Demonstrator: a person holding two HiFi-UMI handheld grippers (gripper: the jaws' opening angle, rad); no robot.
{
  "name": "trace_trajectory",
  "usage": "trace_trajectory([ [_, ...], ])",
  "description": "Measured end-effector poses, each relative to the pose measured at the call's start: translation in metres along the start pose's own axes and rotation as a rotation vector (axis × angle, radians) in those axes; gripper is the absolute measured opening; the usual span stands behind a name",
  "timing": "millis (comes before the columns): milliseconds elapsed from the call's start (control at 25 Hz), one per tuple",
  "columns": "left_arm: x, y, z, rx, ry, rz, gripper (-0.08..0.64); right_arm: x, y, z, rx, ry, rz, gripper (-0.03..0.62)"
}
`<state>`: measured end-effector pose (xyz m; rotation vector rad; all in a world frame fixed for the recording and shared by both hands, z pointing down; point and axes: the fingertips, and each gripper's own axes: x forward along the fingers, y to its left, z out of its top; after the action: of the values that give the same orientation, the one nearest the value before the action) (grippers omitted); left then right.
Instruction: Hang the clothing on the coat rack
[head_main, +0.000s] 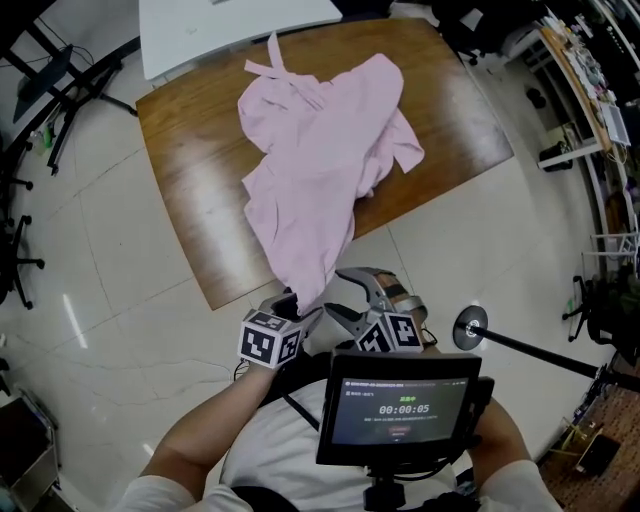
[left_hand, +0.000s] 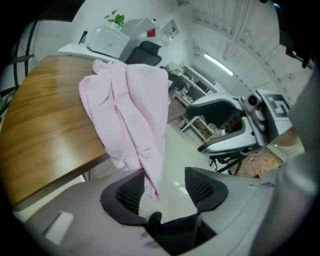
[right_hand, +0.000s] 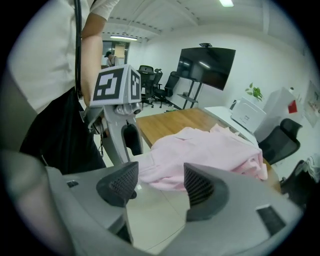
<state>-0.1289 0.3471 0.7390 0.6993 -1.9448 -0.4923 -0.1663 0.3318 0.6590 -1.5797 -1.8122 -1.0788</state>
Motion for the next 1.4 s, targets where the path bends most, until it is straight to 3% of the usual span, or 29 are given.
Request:
trace_trajectory([
  [80,0.007,0.011,0.0,-0.014,0.02,0.038,0.153,-0.005,-0.003,-0.005,0.021,0.005,-0.017,0.296],
  [120,0.007,0.013,0.004,0.001,0.018,0.05,0.038,-0.007,-0.005,-0.006,0.029,0.007,-0.024,0.296],
  [160,0.004,0.013,0.01,0.039,0.011,0.06,0.014,-0.01,-0.006,-0.008,0.035,0.006,-0.03,0.296],
  [360,-0.027,-0.013,0.055,0.328,-0.098,0.072,0.012,-0.02,-0.021,-0.004,0.063,-0.029,-0.059,0.296],
  [560,-0.066,-0.053,0.109,0.494,-0.274,-0.016,0.012,-0.028,-0.036,0.028,0.032,-0.122,-0.047,0.296],
  [720,-0.094,-0.071,0.15,0.624,-0.36,-0.099,0.012,-0.038,-0.058,0.047,-0.024,-0.16,-0.061,0.296],
  [960,-0.146,-0.087,0.222,0.655,-0.492,-0.265,0.011,-0.062,-0.118,0.065,-0.039,-0.213,-0.132,0.296],
  [1160,-0.188,-0.109,0.258,0.666,-0.576,-0.465,0.011,-0.086,-0.165,0.092,-0.043,-0.275,-0.183,0.295],
  [1280,-0.206,-0.121,0.268,0.7,-0.595,-0.553,0.011,-0.092,-0.179,0.114,-0.085,-0.3,-0.175,0.296],
  [1400,-0.219,-0.131,0.269,0.725,-0.572,-0.62,0.011,-0.095,-0.18,0.134,-0.189,-0.295,-0.127,0.296],
])
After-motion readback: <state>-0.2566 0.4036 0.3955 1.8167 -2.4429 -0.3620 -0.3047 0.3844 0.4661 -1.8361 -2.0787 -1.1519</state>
